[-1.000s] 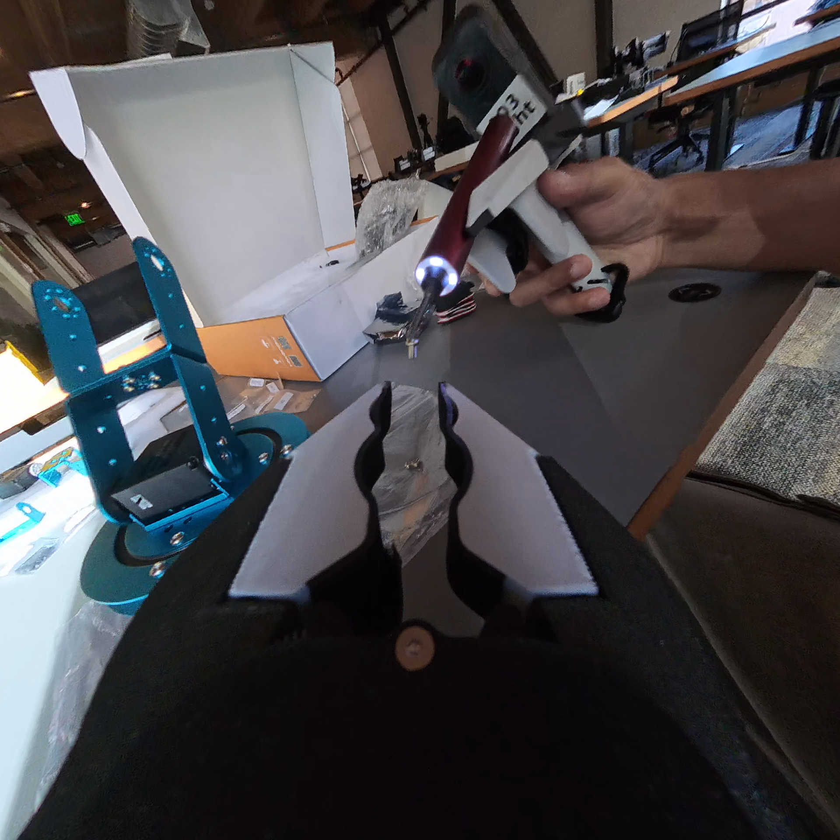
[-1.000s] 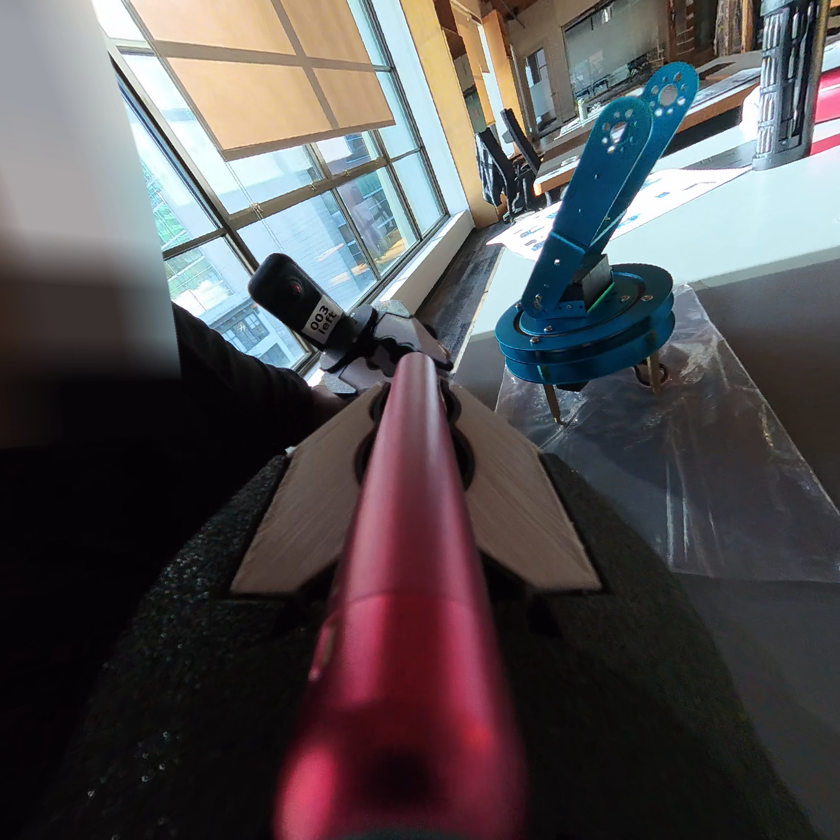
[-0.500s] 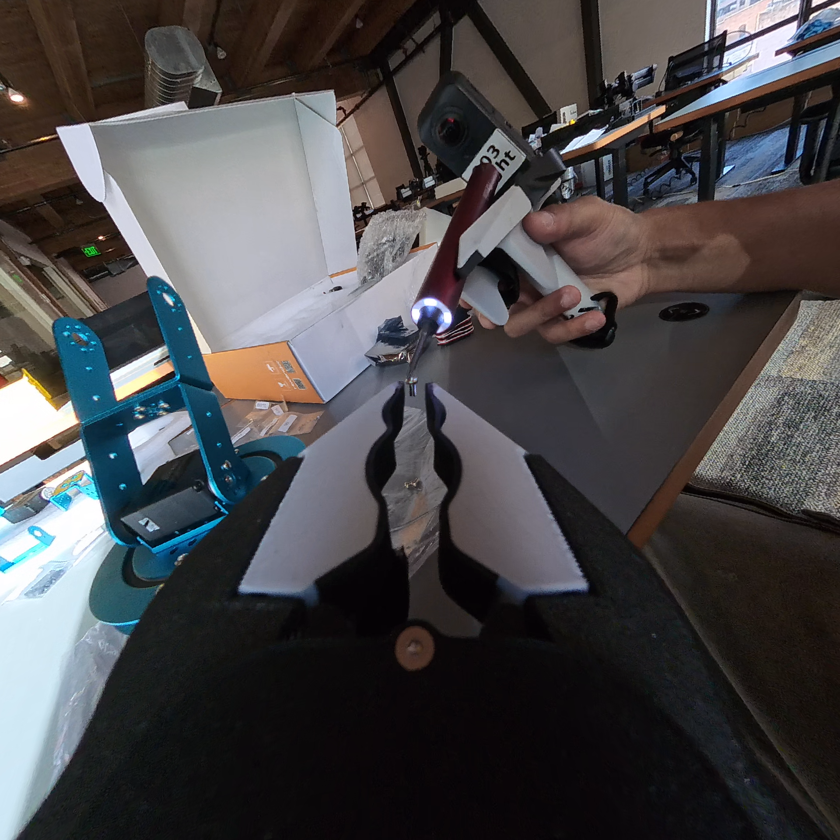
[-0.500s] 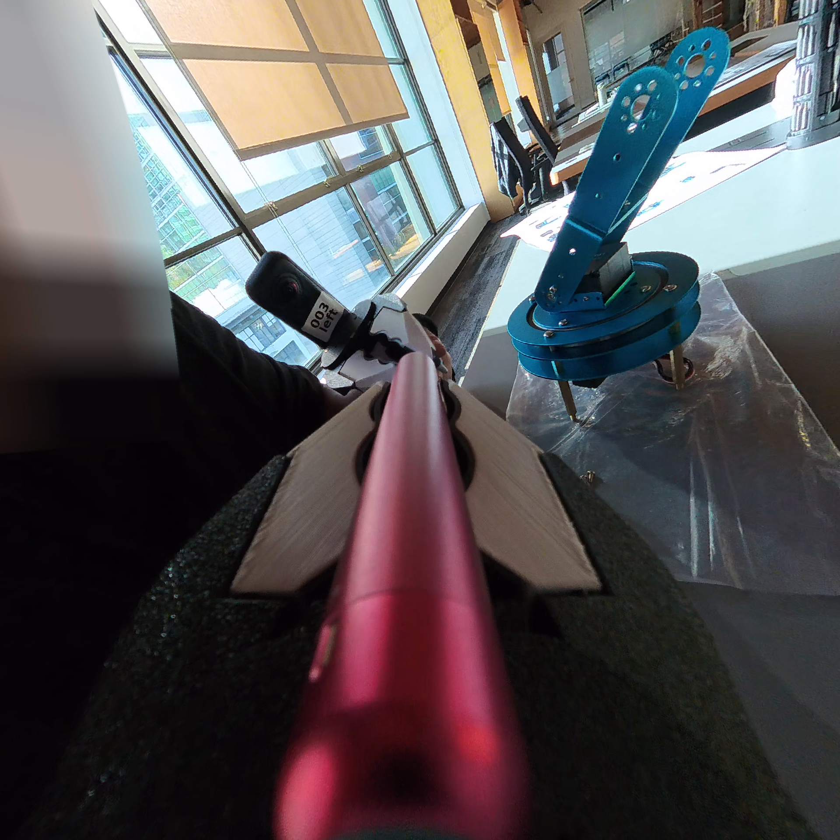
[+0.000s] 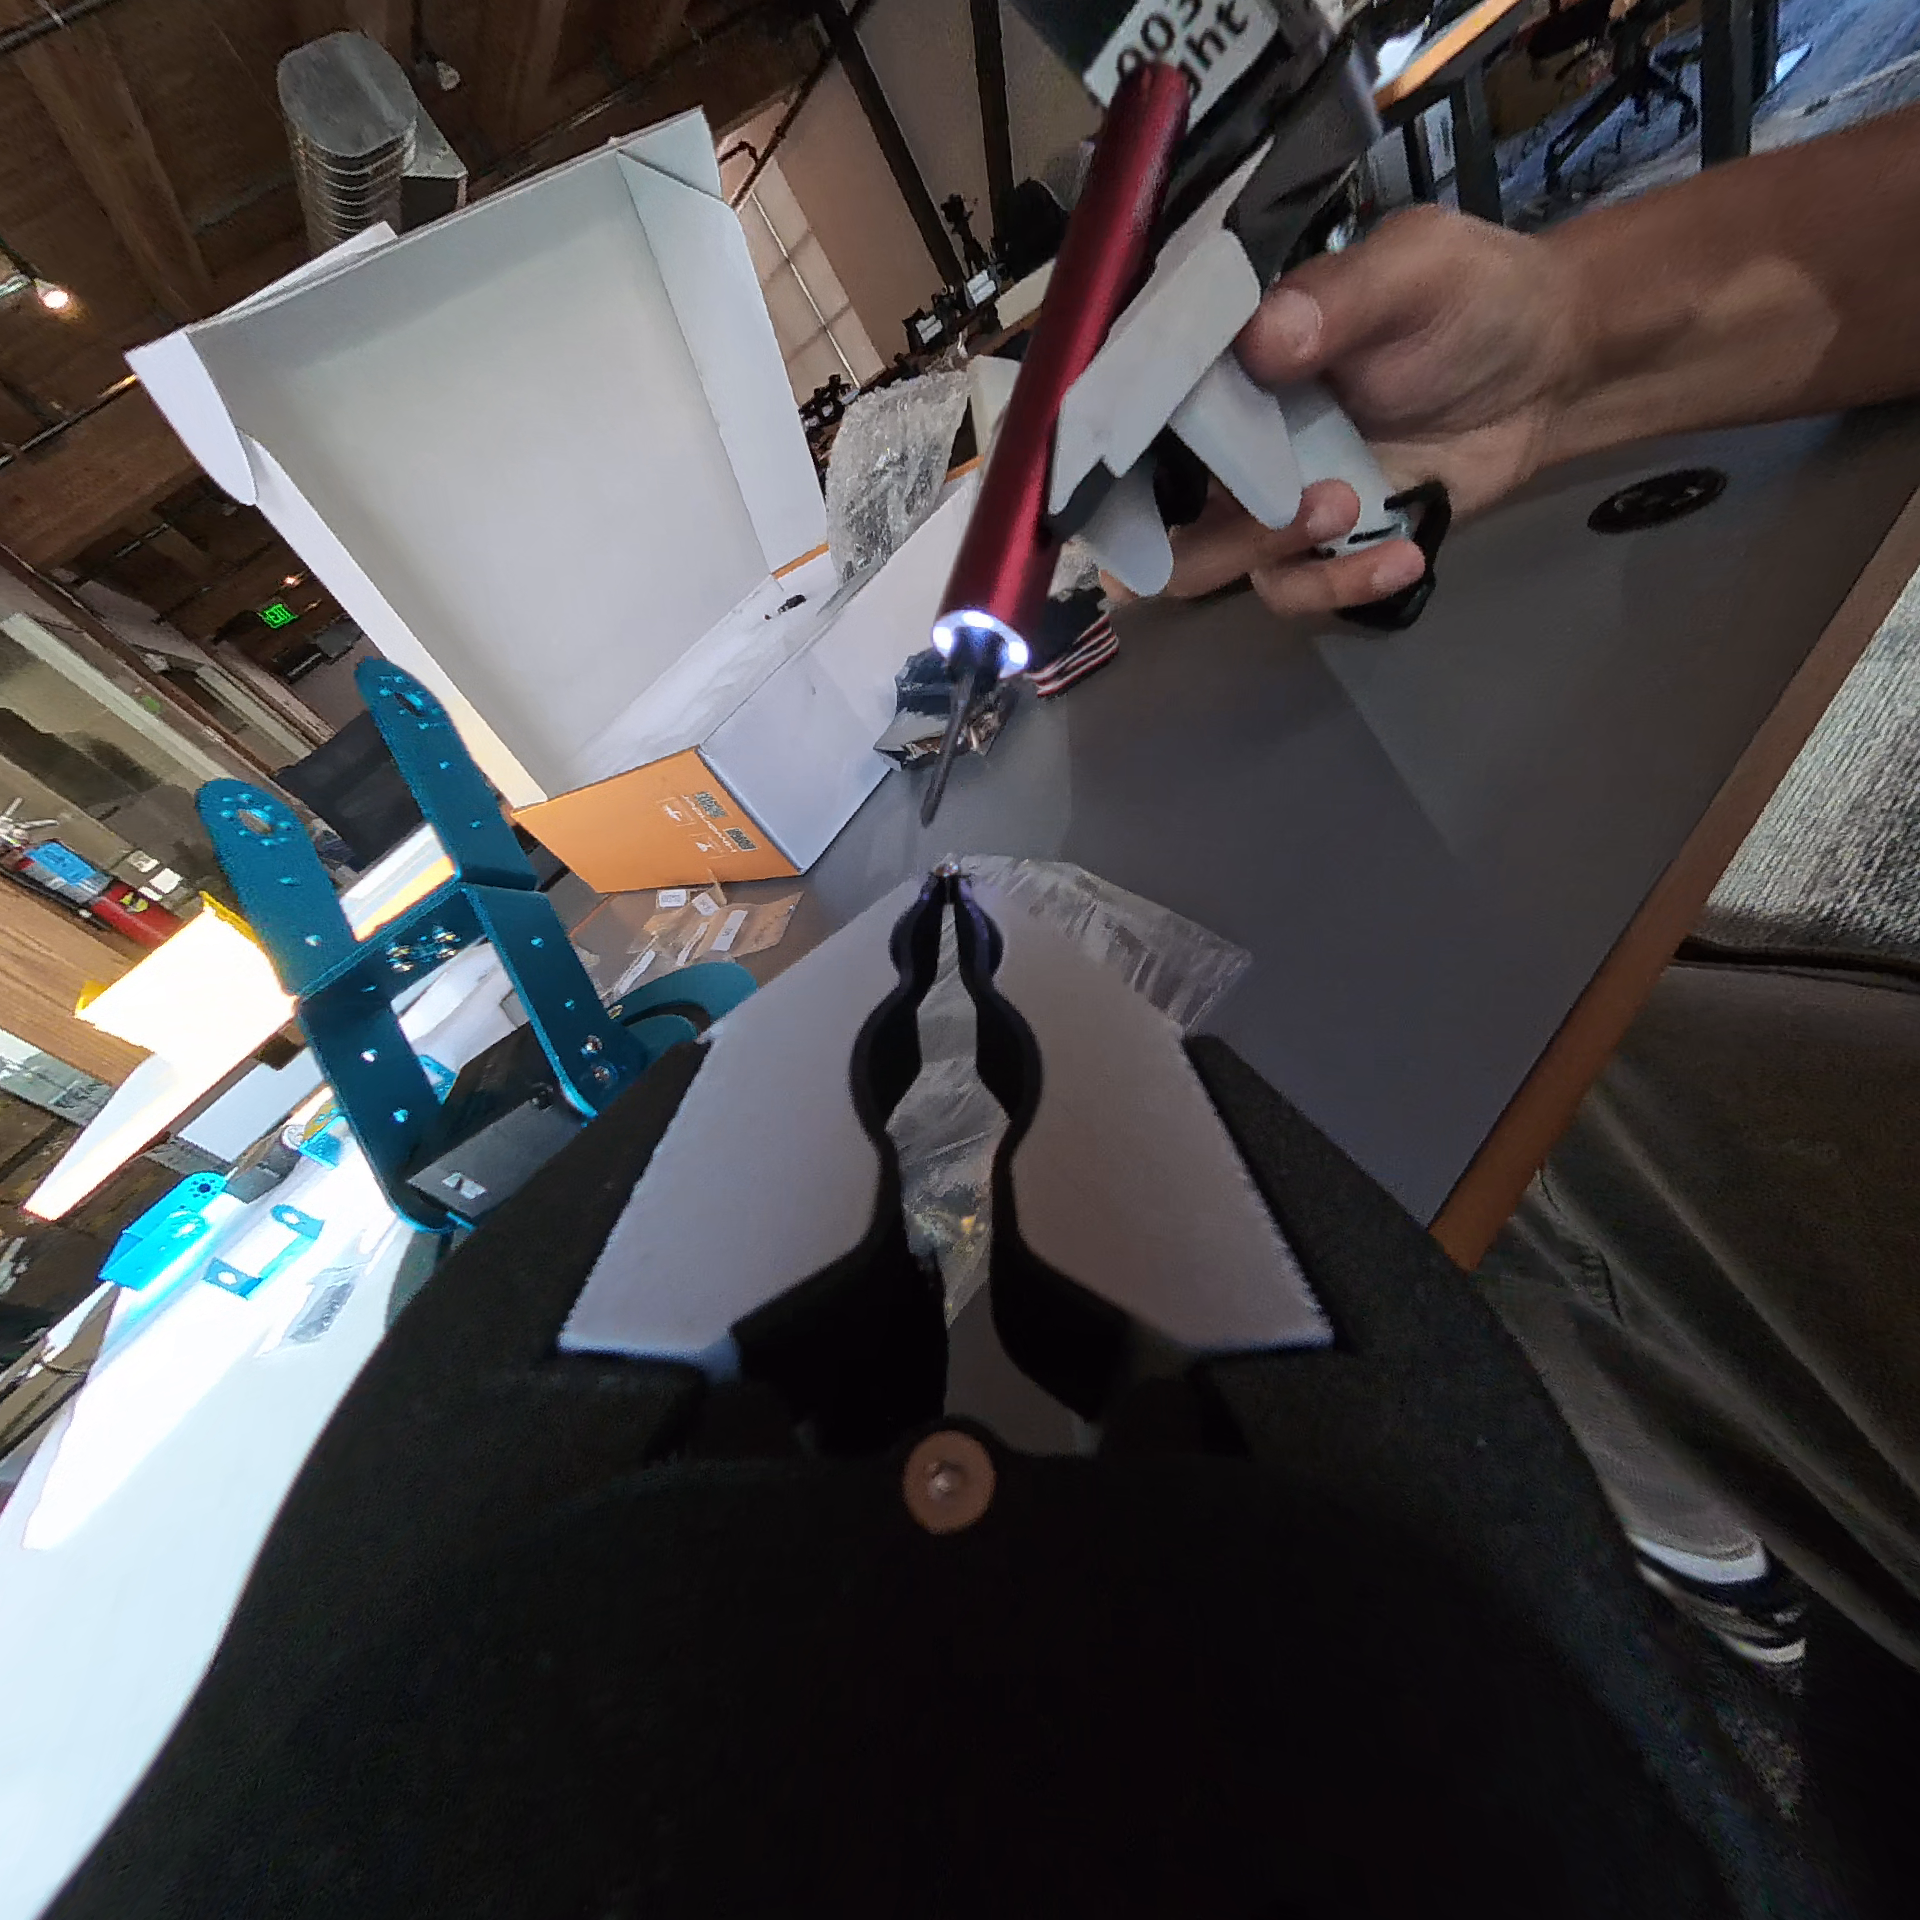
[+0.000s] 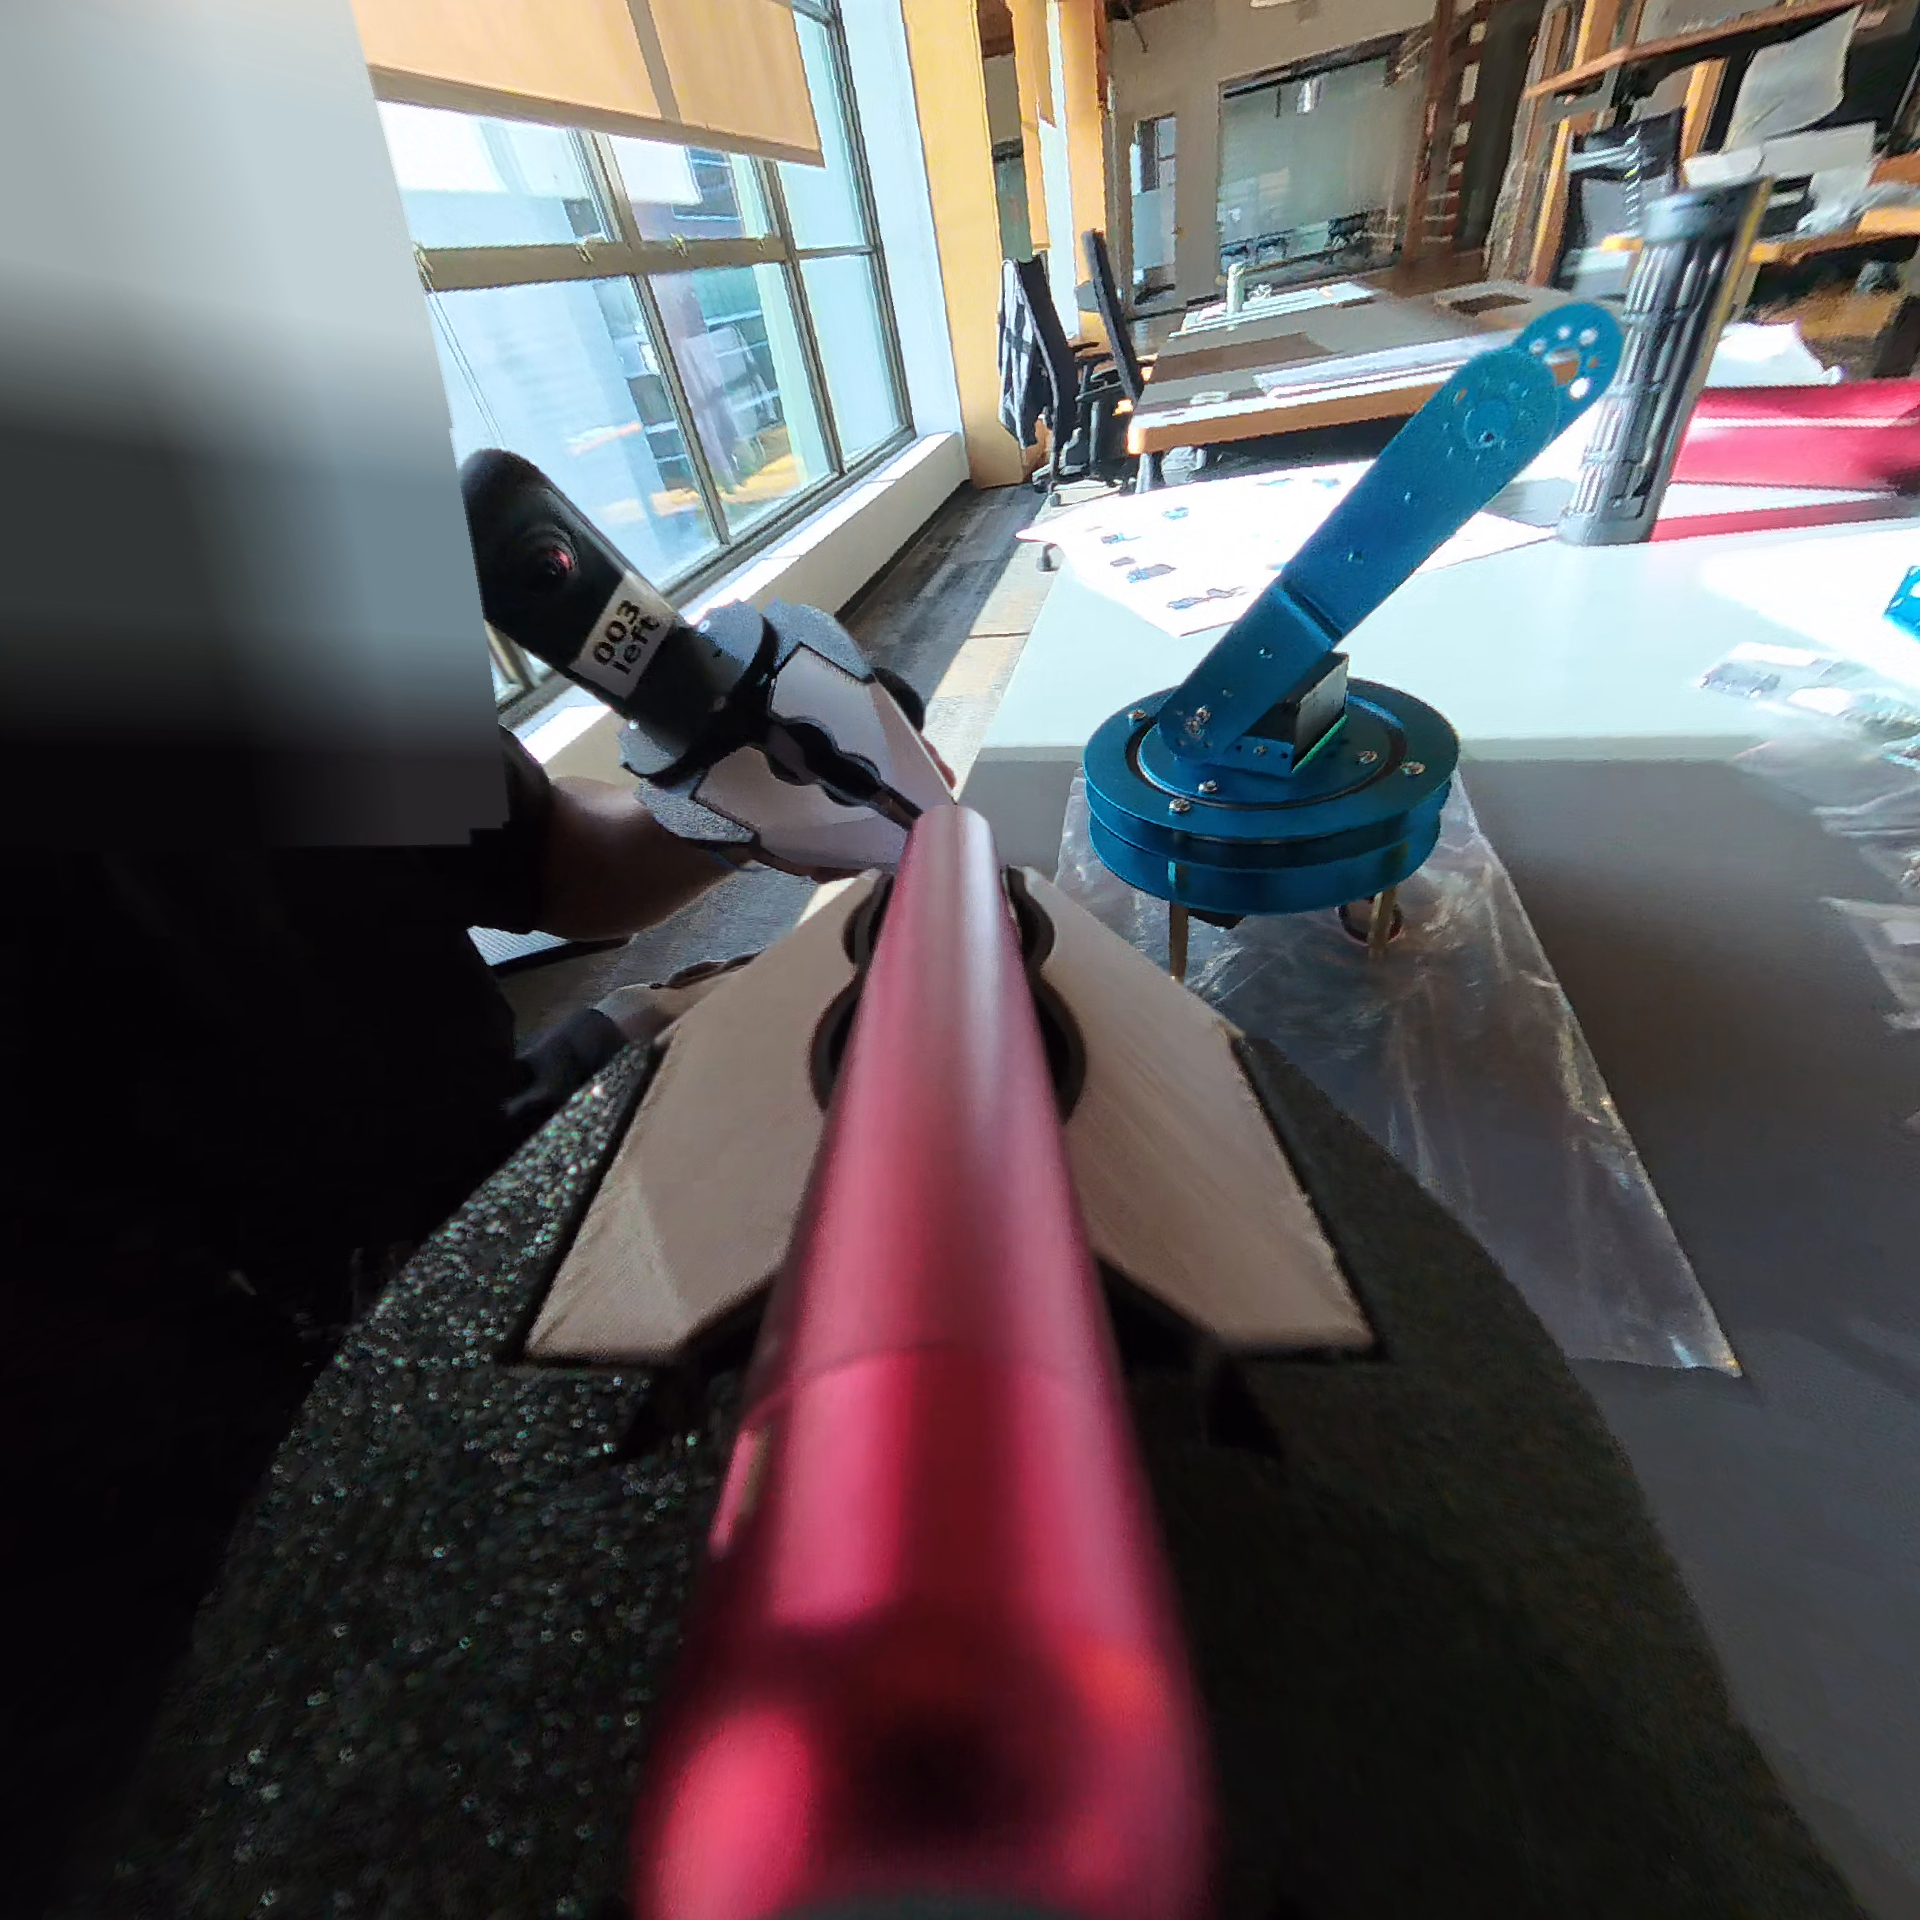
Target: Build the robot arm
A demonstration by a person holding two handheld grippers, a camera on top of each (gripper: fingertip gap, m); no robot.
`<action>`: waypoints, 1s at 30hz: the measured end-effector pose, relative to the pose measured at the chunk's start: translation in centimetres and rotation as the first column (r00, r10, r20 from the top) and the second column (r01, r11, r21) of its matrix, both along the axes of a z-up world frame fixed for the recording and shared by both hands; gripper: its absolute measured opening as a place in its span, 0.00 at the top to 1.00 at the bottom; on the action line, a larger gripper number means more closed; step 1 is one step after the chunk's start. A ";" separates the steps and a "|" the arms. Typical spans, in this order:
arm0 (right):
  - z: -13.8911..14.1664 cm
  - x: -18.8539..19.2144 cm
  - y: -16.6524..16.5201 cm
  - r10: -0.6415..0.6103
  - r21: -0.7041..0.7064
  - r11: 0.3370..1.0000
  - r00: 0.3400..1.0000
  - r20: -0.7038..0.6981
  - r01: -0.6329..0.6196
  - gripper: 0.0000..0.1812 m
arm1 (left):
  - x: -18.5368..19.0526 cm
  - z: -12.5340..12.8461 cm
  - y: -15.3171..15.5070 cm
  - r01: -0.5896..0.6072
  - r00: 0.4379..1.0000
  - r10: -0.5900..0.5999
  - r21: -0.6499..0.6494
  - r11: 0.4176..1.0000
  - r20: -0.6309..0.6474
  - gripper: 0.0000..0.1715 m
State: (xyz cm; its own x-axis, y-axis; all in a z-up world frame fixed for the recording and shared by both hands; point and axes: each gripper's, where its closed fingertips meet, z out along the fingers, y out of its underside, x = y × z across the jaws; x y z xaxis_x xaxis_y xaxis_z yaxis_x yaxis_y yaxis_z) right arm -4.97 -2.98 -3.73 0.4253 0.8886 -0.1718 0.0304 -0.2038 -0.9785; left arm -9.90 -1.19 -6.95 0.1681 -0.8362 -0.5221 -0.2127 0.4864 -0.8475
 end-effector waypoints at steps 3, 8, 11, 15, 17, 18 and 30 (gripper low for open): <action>-0.2 -0.1 -0.2 0.012 0.009 1.000 1.000 0.023 -0.013 0.88 | -0.1 -0.3 0.2 -0.011 1.000 0.012 0.025 1.000 -0.028 0.99; -1.0 -0.7 -0.3 0.012 0.008 1.000 0.998 0.067 -0.013 0.88 | -0.1 -0.7 0.3 -0.011 0.998 0.014 0.049 0.999 -0.060 0.99; -1.1 -0.7 -0.2 0.009 0.006 1.000 0.997 0.073 -0.010 0.88 | 0.0 -0.7 0.3 -0.003 0.998 0.007 0.051 0.999 -0.069 0.99; -1.2 -0.6 -0.3 0.012 0.001 1.000 0.997 0.073 -0.012 0.88 | 0.2 -0.7 0.3 0.002 0.997 0.001 0.043 0.999 -0.074 0.99; -1.1 -0.4 -0.1 -0.005 0.020 1.000 0.997 0.082 0.004 0.87 | 0.3 -0.8 0.4 0.003 0.997 0.001 0.046 0.999 -0.083 0.99; -1.0 -0.4 -0.2 -0.005 0.022 1.000 0.997 0.082 0.003 0.88 | 0.3 -1.0 0.4 0.003 0.996 0.001 0.045 0.999 -0.089 0.99; -1.1 -0.4 -0.4 -0.003 0.024 1.000 0.995 0.099 0.000 0.88 | 0.8 -1.5 0.3 0.011 0.994 -0.006 0.041 0.999 -0.111 0.99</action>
State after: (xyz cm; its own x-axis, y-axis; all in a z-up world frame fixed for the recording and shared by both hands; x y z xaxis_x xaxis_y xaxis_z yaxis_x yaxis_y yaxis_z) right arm -5.33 -3.36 -4.85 0.4404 0.8914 -0.1072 0.1269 -0.1800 -0.9754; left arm -9.15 -0.84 -8.45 0.1007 -0.8146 -0.5713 -0.2997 0.5227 -0.7981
